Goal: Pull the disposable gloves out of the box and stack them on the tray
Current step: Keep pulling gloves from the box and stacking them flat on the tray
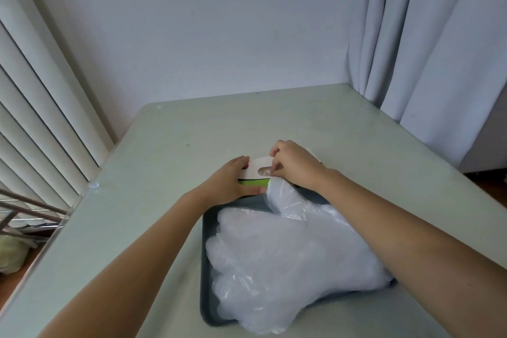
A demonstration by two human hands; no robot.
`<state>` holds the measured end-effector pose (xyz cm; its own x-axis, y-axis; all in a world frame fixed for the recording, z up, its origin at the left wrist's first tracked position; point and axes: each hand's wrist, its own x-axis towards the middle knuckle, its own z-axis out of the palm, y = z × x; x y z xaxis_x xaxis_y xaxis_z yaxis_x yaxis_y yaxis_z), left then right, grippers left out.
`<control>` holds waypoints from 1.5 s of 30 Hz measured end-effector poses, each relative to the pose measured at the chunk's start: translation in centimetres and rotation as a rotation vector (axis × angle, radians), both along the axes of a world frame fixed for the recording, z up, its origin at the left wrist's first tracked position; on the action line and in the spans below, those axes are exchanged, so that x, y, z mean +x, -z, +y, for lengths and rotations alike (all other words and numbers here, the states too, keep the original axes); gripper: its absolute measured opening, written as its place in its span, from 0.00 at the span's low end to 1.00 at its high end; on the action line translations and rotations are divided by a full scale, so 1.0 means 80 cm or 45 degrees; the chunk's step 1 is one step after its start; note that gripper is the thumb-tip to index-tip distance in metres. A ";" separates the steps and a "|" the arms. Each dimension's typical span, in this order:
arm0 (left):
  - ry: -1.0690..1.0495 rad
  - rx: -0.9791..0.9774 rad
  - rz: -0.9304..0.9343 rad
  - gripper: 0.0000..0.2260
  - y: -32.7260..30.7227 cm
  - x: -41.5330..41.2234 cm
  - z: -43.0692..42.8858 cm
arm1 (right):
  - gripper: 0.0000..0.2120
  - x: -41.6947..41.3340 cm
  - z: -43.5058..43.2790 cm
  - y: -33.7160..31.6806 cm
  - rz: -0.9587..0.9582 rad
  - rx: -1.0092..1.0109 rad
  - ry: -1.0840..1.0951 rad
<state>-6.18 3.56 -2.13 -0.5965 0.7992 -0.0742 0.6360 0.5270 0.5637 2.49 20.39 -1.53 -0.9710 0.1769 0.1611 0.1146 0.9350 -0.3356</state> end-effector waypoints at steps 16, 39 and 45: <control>0.043 0.054 -0.047 0.36 0.009 -0.011 0.000 | 0.13 -0.006 0.016 0.017 0.016 -0.169 -0.101; 0.029 -0.006 -0.064 0.36 0.004 -0.007 -0.001 | 0.06 0.035 0.027 -0.063 0.831 -2.045 0.111; 0.021 0.074 -0.187 0.36 -0.022 0.008 -0.008 | 0.17 0.078 0.000 -0.129 0.749 -2.453 -0.117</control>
<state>-5.53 2.92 -0.36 -0.5691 0.8145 -0.1132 0.5529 0.4809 0.6805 8.71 20.39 8.76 -0.8953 0.4346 0.0979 -0.3783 -0.6258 -0.6820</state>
